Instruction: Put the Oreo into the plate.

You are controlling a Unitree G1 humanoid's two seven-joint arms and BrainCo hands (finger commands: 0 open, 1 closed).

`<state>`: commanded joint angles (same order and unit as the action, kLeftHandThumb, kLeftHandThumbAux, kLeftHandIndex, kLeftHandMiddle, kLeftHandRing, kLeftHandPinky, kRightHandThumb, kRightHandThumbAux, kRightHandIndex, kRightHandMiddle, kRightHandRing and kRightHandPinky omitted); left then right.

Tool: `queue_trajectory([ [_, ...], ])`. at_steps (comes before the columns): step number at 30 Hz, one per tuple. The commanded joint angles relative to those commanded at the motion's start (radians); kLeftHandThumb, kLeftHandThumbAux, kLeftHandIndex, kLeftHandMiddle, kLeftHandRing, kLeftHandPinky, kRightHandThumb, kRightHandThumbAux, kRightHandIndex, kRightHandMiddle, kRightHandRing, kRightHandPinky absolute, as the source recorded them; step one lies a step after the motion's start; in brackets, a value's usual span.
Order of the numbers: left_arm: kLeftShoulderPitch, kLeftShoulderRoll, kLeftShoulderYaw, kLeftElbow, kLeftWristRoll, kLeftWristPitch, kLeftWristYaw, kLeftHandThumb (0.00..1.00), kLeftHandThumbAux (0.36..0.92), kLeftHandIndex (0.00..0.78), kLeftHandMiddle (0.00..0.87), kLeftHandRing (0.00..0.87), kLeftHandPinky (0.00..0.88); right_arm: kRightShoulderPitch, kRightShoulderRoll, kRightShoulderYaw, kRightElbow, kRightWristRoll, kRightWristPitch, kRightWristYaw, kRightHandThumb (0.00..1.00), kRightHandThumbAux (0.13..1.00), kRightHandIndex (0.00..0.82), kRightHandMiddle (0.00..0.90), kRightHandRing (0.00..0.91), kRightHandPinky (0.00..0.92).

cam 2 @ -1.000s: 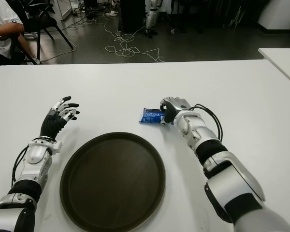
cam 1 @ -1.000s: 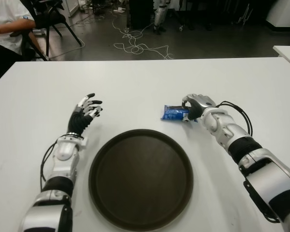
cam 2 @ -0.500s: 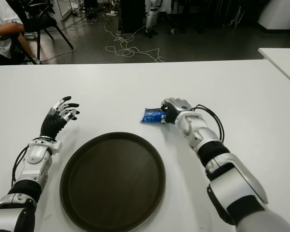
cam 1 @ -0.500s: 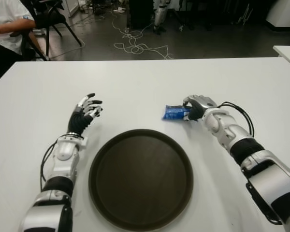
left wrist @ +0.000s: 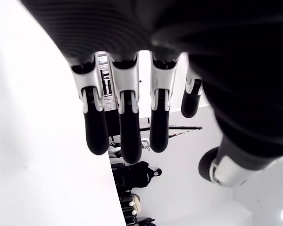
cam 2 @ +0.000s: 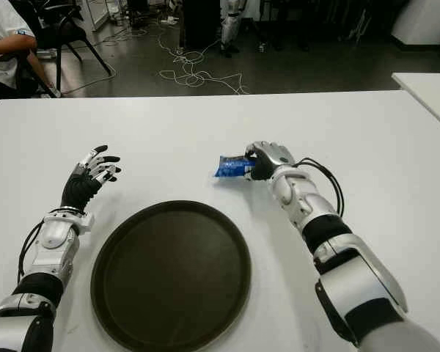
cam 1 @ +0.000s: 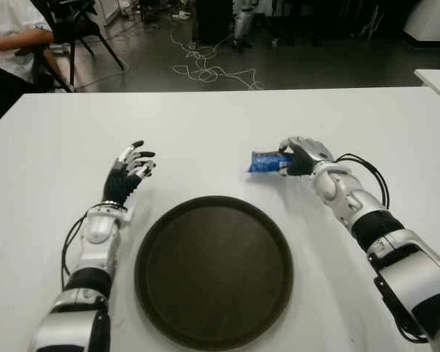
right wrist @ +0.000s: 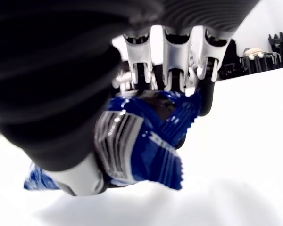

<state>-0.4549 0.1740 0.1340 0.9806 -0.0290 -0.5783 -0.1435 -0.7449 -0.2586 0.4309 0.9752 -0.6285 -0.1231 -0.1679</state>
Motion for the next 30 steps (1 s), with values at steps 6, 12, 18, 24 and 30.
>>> queue_trajectory([
  [6, 0.002, -0.002, 0.005, -0.005, -0.009, 0.006, -0.006, 0.299, 0.622, 0.150, 0.309, 0.344, 0.391, 0.005, 0.002, -0.011, 0.002, 0.012, -0.029, -0.022, 0.284, 0.827, 0.638, 0.766, 0.763, 0.733],
  [12, 0.003, -0.003, 0.006, -0.010, -0.014, 0.009, -0.009, 0.313, 0.637, 0.153, 0.305, 0.337, 0.387, 0.007, 0.003, -0.015, 0.006, 0.019, -0.037, -0.039, 0.274, 0.830, 0.645, 0.764, 0.759, 0.731],
  [18, 0.003, -0.001, 0.005, -0.012, -0.015, 0.012, -0.013, 0.295, 0.652, 0.158, 0.305, 0.335, 0.378, 0.005, 0.005, -0.017, 0.012, 0.021, -0.037, -0.049, 0.280, 0.831, 0.647, 0.763, 0.758, 0.731],
  [24, 0.003, 0.000, 0.003, -0.010, -0.010, 0.006, -0.010, 0.258, 0.646, 0.156, 0.303, 0.338, 0.378, 0.003, 0.005, -0.018, 0.019, 0.020, -0.040, -0.056, 0.282, 0.833, 0.647, 0.760, 0.755, 0.726],
  [30, 0.002, -0.001, 0.007, -0.006, -0.019, 0.000, -0.019, 0.286, 0.630, 0.153, 0.307, 0.345, 0.395, 0.003, 0.006, -0.019, 0.021, 0.019, -0.043, -0.076, 0.273, 0.838, 0.651, 0.755, 0.751, 0.721],
])
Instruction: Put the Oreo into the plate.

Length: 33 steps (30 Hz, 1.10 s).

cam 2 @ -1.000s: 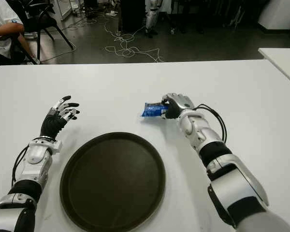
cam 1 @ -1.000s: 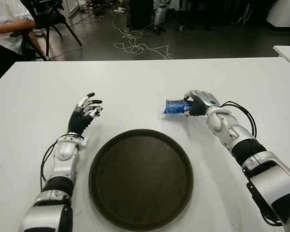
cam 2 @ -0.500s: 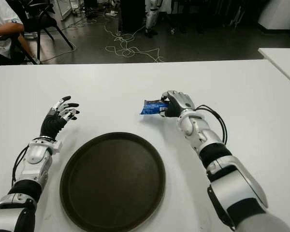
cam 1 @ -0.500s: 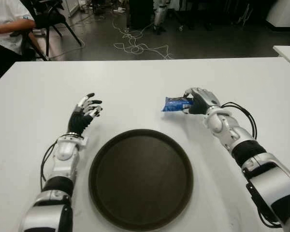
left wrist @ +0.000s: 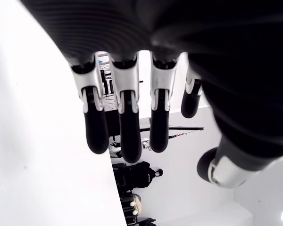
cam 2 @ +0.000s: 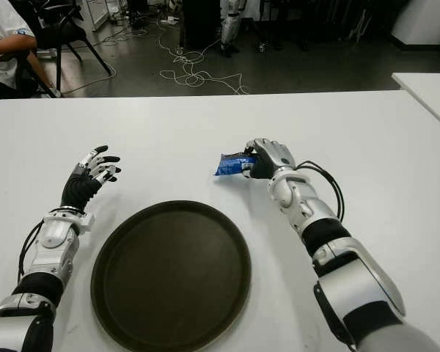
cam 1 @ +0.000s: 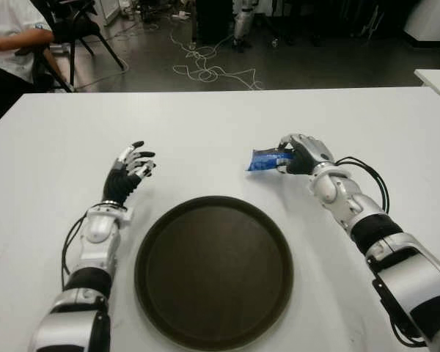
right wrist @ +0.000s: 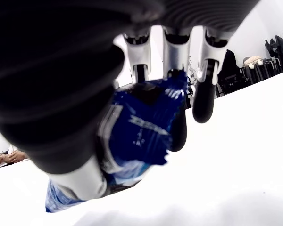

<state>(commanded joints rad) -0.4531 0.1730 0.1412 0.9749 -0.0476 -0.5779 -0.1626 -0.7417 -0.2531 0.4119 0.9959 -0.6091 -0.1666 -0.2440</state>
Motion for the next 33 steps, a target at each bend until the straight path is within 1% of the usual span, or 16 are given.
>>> queue_trajectory([
  [2, 0.000, 0.001, -0.001, 0.000, 0.001, 0.001, 0.002, 0.296, 0.629, 0.151, 0.305, 0.343, 0.396, 0.002, 0.001, -0.005, -0.001, 0.004, -0.004, -0.013, 0.268, 0.840, 0.656, 0.756, 0.751, 0.720],
  [7, -0.001, 0.004, -0.004, -0.001, 0.005, 0.008, 0.005, 0.279, 0.626, 0.143, 0.301, 0.339, 0.389, 0.005, 0.005, -0.014, -0.007, 0.009, -0.009, -0.040, 0.266, 0.847, 0.656, 0.760, 0.755, 0.726],
  [13, -0.004, 0.005, -0.002, 0.005, 0.004, 0.015, 0.010, 0.295, 0.628, 0.153, 0.313, 0.346, 0.393, 0.016, 0.009, -0.029, -0.022, 0.020, -0.043, -0.070, 0.262, 0.860, 0.644, 0.758, 0.755, 0.728],
  [15, -0.005, 0.005, -0.001, 0.007, 0.004, 0.016, 0.011, 0.295, 0.632, 0.154, 0.313, 0.347, 0.393, 0.045, 0.008, -0.035, -0.087, 0.023, -0.058, -0.078, 0.265, 0.865, 0.644, 0.758, 0.755, 0.728],
  [20, -0.007, 0.007, -0.003, 0.009, 0.008, 0.014, 0.015, 0.291, 0.639, 0.156, 0.314, 0.347, 0.389, 0.090, 0.008, -0.041, -0.185, 0.027, -0.091, -0.091, 0.266, 0.868, 0.650, 0.757, 0.755, 0.732],
  [23, -0.008, 0.007, -0.004, 0.011, 0.010, 0.013, 0.017, 0.288, 0.643, 0.160, 0.318, 0.348, 0.386, 0.118, 0.002, -0.043, -0.253, 0.031, -0.106, -0.083, 0.265, 0.867, 0.653, 0.760, 0.760, 0.742],
  [25, -0.009, 0.007, -0.004, 0.013, 0.011, 0.012, 0.018, 0.288, 0.645, 0.161, 0.319, 0.348, 0.385, 0.128, -0.001, -0.045, -0.275, 0.032, -0.107, -0.078, 0.265, 0.867, 0.654, 0.761, 0.763, 0.747],
  [29, -0.012, 0.009, -0.003, 0.015, 0.010, 0.019, 0.017, 0.289, 0.653, 0.159, 0.318, 0.350, 0.390, 0.152, -0.013, -0.039, -0.324, 0.024, -0.190, -0.101, 0.267, 0.855, 0.648, 0.769, 0.771, 0.758],
  [30, -0.012, 0.009, -0.003, 0.014, 0.010, 0.020, 0.015, 0.289, 0.652, 0.158, 0.317, 0.350, 0.391, 0.153, -0.016, -0.039, -0.328, 0.020, -0.203, -0.106, 0.351, 0.830, 0.605, 0.768, 0.769, 0.757],
  [31, -0.012, 0.009, -0.003, 0.014, 0.009, 0.020, 0.014, 0.290, 0.649, 0.156, 0.316, 0.350, 0.393, 0.154, -0.021, -0.036, -0.329, 0.012, -0.217, -0.115, 0.474, 0.793, 0.544, 0.766, 0.767, 0.756],
  [32, -0.012, 0.009, -0.003, 0.014, 0.008, 0.021, 0.012, 0.291, 0.645, 0.155, 0.316, 0.350, 0.395, 0.154, -0.024, -0.035, -0.329, 0.006, -0.228, -0.120, 0.552, 0.770, 0.505, 0.766, 0.766, 0.756],
  [33, -0.013, 0.010, -0.003, 0.014, 0.007, 0.021, 0.012, 0.292, 0.643, 0.155, 0.316, 0.350, 0.395, 0.154, -0.025, -0.034, -0.329, 0.003, -0.233, -0.123, 0.580, 0.761, 0.491, 0.766, 0.766, 0.756],
])
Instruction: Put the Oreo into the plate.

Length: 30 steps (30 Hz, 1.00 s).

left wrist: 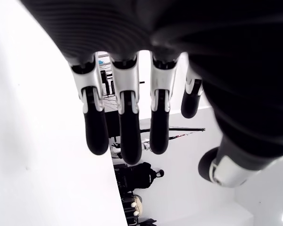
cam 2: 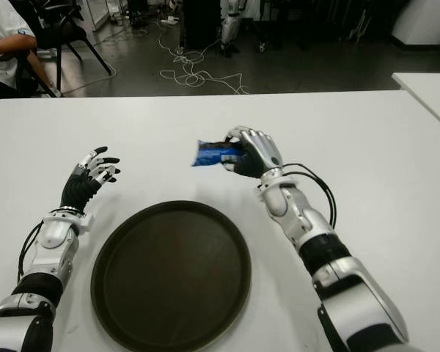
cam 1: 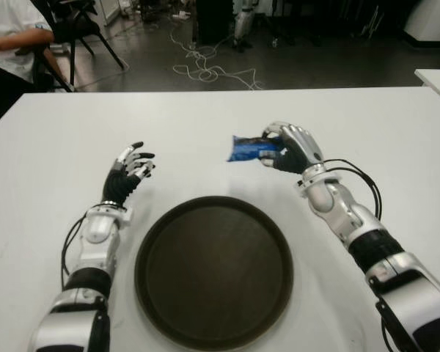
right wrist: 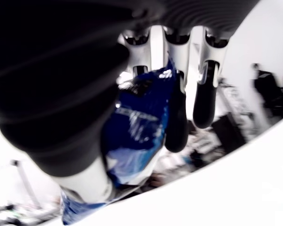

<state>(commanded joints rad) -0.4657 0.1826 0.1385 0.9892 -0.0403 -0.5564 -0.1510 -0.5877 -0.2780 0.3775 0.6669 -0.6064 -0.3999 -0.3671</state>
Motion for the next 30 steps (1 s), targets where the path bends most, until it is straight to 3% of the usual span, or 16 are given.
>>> queue_trajectory([
  [5, -0.001, 0.000, 0.004, 0.002, -0.007, 0.000, -0.007, 0.311, 0.636, 0.153, 0.318, 0.353, 0.400, 0.000, -0.001, 0.002, 0.008, -0.019, -0.028, -0.025, 0.675, 0.733, 0.442, 0.764, 0.766, 0.761],
  [21, -0.001, 0.001, 0.015, 0.001, -0.023, 0.006, -0.021, 0.324, 0.644, 0.156, 0.313, 0.338, 0.385, 0.017, -0.002, -0.004, -0.028, -0.027, -0.045, -0.027, 0.686, 0.732, 0.433, 0.763, 0.773, 0.775],
  [30, -0.001, 0.007, 0.010, 0.004, -0.012, 0.004, -0.014, 0.283, 0.640, 0.154, 0.309, 0.335, 0.373, 0.055, -0.021, -0.006, -0.134, -0.031, -0.052, 0.009, 0.687, 0.731, 0.433, 0.764, 0.772, 0.772],
])
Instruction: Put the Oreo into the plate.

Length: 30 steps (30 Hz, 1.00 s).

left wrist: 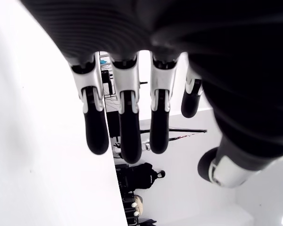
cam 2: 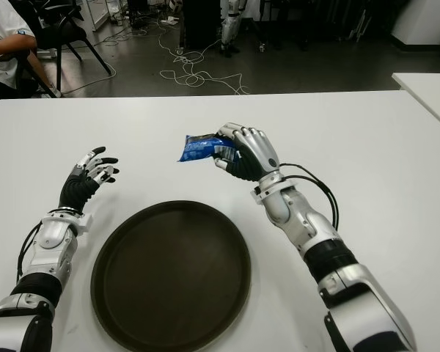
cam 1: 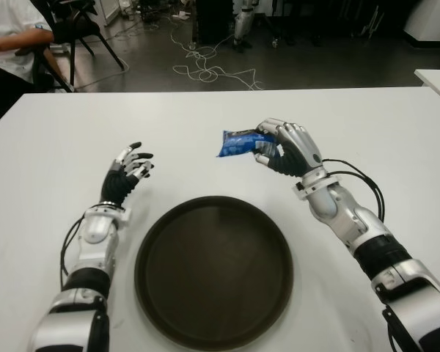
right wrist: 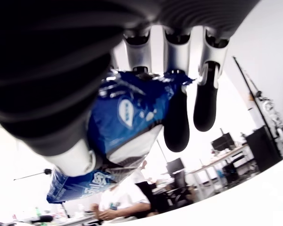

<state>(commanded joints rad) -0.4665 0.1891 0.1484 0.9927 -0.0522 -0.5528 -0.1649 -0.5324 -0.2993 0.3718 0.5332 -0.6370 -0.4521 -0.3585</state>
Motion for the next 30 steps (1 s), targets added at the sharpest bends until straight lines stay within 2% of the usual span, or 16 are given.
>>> queue_trajectory([
  [4, -0.001, 0.000, 0.001, 0.005, 0.002, -0.009, 0.001, 0.281, 0.640, 0.161, 0.319, 0.347, 0.387, 0.019, -0.005, 0.000, -0.048, -0.004, 0.008, 0.022, 0.686, 0.732, 0.434, 0.765, 0.772, 0.771],
  [6, -0.002, 0.000, 0.002, 0.009, 0.002, -0.016, 0.002, 0.288, 0.636, 0.161, 0.322, 0.351, 0.393, 0.052, -0.009, 0.007, -0.108, -0.012, 0.014, 0.043, 0.686, 0.732, 0.434, 0.768, 0.773, 0.770],
  [9, -0.004, 0.000, 0.004, 0.013, 0.001, -0.020, 0.002, 0.308, 0.632, 0.161, 0.322, 0.354, 0.396, 0.130, -0.002, 0.026, -0.239, -0.026, 0.039, 0.090, 0.688, 0.731, 0.435, 0.775, 0.775, 0.764],
  [12, -0.008, -0.001, 0.006, 0.019, -0.001, -0.020, 0.002, 0.319, 0.638, 0.165, 0.322, 0.353, 0.394, 0.165, 0.000, 0.032, -0.313, -0.027, 0.056, 0.136, 0.692, 0.729, 0.435, 0.777, 0.773, 0.760],
  [18, -0.015, 0.000, 0.006, 0.028, -0.002, -0.018, -0.001, 0.306, 0.646, 0.163, 0.314, 0.343, 0.380, 0.190, 0.003, 0.034, -0.382, -0.034, 0.080, 0.210, 0.695, 0.728, 0.435, 0.772, 0.770, 0.763],
  [30, -0.019, 0.003, 0.003, 0.035, 0.002, -0.015, 0.000, 0.276, 0.635, 0.162, 0.318, 0.345, 0.385, 0.219, -0.029, 0.044, -0.472, -0.083, 0.100, 0.313, 0.694, 0.729, 0.434, 0.767, 0.762, 0.746],
])
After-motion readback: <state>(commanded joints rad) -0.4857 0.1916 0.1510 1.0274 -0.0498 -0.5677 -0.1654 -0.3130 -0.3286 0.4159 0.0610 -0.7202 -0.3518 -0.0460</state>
